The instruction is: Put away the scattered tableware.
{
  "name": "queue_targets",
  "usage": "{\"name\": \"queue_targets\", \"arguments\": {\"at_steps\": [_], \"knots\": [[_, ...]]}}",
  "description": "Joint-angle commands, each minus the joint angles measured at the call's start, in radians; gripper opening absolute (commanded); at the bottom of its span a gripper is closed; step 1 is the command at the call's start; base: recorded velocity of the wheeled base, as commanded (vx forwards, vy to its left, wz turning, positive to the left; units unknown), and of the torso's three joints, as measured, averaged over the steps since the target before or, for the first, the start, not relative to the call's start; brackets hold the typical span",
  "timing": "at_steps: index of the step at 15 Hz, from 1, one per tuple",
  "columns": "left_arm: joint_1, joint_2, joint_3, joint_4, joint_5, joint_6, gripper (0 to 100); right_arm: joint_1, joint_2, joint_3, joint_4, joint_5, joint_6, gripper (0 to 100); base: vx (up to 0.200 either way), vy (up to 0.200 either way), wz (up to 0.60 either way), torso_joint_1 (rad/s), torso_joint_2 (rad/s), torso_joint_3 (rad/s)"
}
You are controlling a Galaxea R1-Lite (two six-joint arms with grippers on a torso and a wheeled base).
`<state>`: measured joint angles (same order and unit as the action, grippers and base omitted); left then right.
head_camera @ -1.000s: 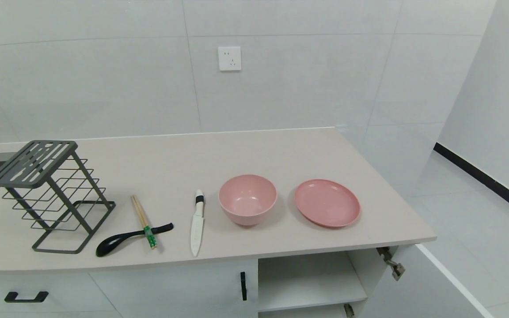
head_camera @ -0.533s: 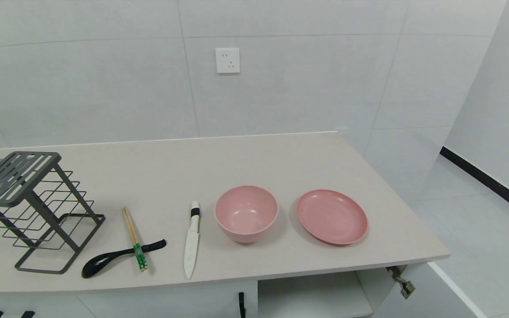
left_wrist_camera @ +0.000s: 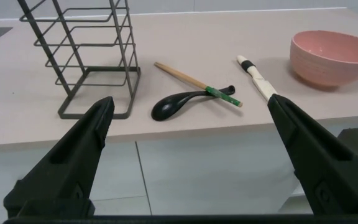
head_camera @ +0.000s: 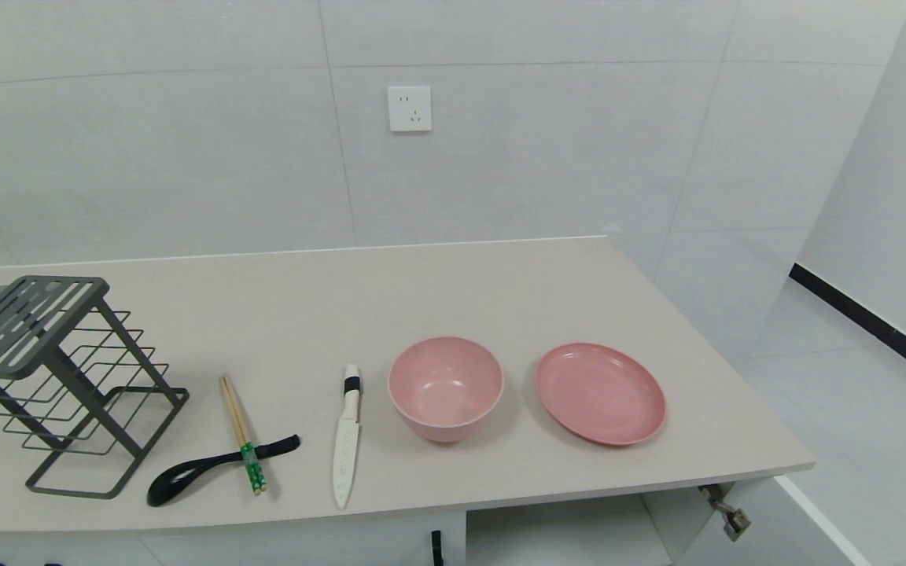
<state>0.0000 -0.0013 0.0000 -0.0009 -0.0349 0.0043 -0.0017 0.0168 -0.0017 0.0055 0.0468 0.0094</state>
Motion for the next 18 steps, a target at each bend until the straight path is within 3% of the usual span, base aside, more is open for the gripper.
{"name": "queue_targets", "arguments": {"at_steps": [1, 5, 9, 10, 12, 13, 15, 18], "knots": [[0.0, 0.001, 0.0, -0.001, 0.0, 0.0, 100, 0.0, 0.0, 0.0, -0.001, 0.001, 0.0, 100, 0.0, 0.0, 0.0, 0.144, -0.32, -0.154], [0.002, 0.001, 0.0, -0.001, -0.007, -0.004, 100, 0.0, 0.0, 0.0, -0.001, 0.001, -0.002, 100, 0.0, 0.0, 0.0, 0.223, -0.47, -0.235], [0.0, 0.001, 0.0, -0.001, -0.008, 0.003, 100, 0.0, 0.0, 0.0, -0.006, 0.004, -0.02, 100, 0.0, 0.0, 0.0, 0.029, -0.05, -0.024], [0.0, 0.001, 0.0, -0.001, -0.007, 0.005, 100, 0.0, 0.0, -0.014, -0.099, 0.007, 0.008, 100, 0.0, 0.0, 0.0, 0.0, 0.0, 0.0], [0.002, 0.001, 0.0, -0.001, -0.007, 0.005, 100, -0.008, 0.026, -0.101, -0.157, 0.116, 0.018, 100, 0.0, 0.0, 0.0, 0.0, 0.0, 0.0], [0.0, 0.001, 0.0, -0.001, -0.007, 0.005, 100, -0.014, 0.14, -0.173, -0.11, 0.234, 0.018, 100, 0.0, 0.0, 0.0, 0.0, 0.0, 0.0], [0.0, 0.001, 0.0, -0.001, -0.005, 0.005, 100, 0.019, 0.272, -0.212, -0.11, 0.275, 0.018, 100, 0.0, 0.0, 0.0, 0.0, 0.0, 0.0], [0.0, 0.001, 0.0, -0.001, -0.003, 0.006, 100, 0.135, 0.575, -0.299, -0.145, 0.295, 0.017, 100, 0.0, 0.0, 0.0, 0.0, 0.0, 0.0]]}}
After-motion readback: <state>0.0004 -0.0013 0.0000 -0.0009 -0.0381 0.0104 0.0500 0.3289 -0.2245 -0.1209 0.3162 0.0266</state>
